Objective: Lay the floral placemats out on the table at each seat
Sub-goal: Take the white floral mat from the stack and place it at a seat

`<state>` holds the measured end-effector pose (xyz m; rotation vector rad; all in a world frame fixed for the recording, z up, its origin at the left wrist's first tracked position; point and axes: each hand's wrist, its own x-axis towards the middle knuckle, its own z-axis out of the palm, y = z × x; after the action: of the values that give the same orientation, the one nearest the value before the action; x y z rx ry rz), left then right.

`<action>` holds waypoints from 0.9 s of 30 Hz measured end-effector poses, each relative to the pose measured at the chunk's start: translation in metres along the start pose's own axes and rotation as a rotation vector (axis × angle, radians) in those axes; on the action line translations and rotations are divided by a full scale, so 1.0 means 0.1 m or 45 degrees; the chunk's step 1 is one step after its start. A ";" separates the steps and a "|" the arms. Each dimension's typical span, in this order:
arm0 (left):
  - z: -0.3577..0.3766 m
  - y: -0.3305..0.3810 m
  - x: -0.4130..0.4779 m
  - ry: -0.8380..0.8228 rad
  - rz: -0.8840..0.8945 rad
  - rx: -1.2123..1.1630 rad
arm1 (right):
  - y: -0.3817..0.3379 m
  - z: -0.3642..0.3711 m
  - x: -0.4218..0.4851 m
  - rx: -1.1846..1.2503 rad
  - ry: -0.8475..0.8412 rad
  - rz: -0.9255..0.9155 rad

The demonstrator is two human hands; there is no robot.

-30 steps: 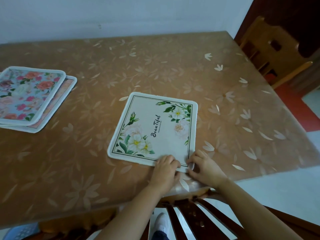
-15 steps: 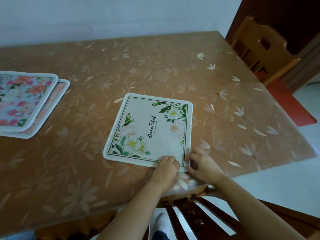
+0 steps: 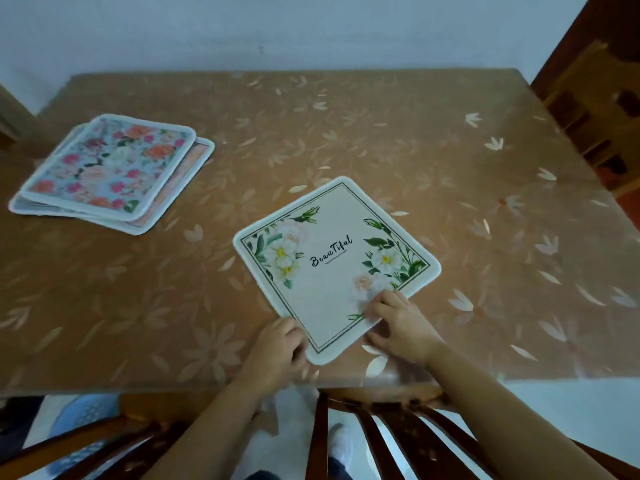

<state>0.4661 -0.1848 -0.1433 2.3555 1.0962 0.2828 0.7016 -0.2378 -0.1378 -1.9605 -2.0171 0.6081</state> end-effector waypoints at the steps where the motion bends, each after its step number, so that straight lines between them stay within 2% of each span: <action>1: 0.03 0.03 0.00 0.028 -0.007 -0.011 | -0.01 0.00 0.03 -0.028 -0.017 -0.031; 7: 0.35 0.28 0.00 0.022 -0.103 0.014 | 0.07 -0.09 0.08 -0.197 -0.043 -0.151; 14: 0.39 0.34 0.03 0.093 -0.149 -0.020 | 0.06 -0.15 0.16 -0.179 -0.076 -0.271; 20: 0.38 0.38 0.00 0.153 -0.133 -0.039 | 0.05 -0.11 0.16 -0.081 -0.070 -0.212; 27: 0.29 0.33 -0.05 0.162 -0.172 0.013 | -0.12 -0.03 0.15 -0.147 -0.172 -0.139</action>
<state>0.4962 -0.2174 -0.1499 2.2853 1.3134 0.3825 0.6921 -0.2222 -0.1311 -1.9029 -2.2710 0.6275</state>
